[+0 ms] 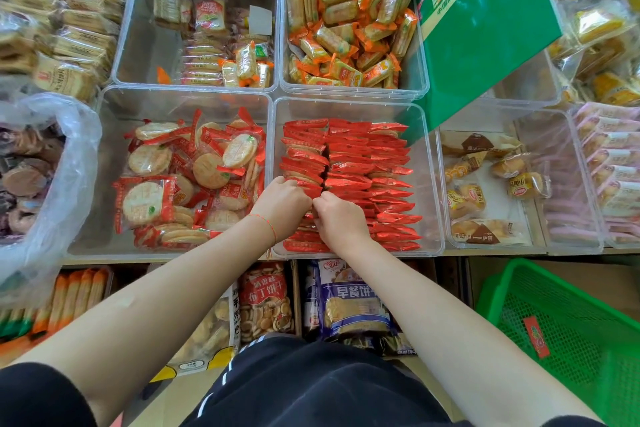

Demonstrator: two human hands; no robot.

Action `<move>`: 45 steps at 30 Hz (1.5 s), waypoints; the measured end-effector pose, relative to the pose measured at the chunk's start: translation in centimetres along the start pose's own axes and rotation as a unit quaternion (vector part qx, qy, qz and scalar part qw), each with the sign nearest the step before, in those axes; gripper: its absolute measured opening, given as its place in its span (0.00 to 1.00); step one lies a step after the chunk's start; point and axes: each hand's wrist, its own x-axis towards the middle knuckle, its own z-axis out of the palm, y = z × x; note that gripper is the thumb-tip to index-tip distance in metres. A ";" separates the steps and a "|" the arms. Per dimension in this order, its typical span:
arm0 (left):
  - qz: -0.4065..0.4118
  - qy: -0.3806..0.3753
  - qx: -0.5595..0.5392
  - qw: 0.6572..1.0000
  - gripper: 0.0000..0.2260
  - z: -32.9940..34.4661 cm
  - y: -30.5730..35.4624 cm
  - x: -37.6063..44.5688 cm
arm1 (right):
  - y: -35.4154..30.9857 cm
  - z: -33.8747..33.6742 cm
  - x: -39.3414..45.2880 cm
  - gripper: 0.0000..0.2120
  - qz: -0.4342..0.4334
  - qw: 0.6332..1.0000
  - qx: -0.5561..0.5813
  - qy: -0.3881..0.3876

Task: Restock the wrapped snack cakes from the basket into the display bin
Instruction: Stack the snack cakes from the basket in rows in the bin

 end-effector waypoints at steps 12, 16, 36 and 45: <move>-0.058 -0.002 -0.021 0.998 0.11 0.1 0.1 0.2 | 0.0 0.2 0.9 0.06 0.014 1.000 0.004 0.014; -0.047 -0.015 0.002 0.999 0.13 0.2 0.1 0.1 | -0.2 0.5 0.5 0.06 -0.008 1.000 0.004 -0.002; -0.134 0.042 -0.138 0.981 0.07 0.3 0.8 1.8 | 6.1 -1.7 -0.3 0.12 0.073 0.995 0.001 0.074; -0.048 -0.004 0.030 0.998 0.09 -1.3 -2.3 3.1 | 6.3 -1.9 0.4 0.08 0.072 0.995 -0.039 0.064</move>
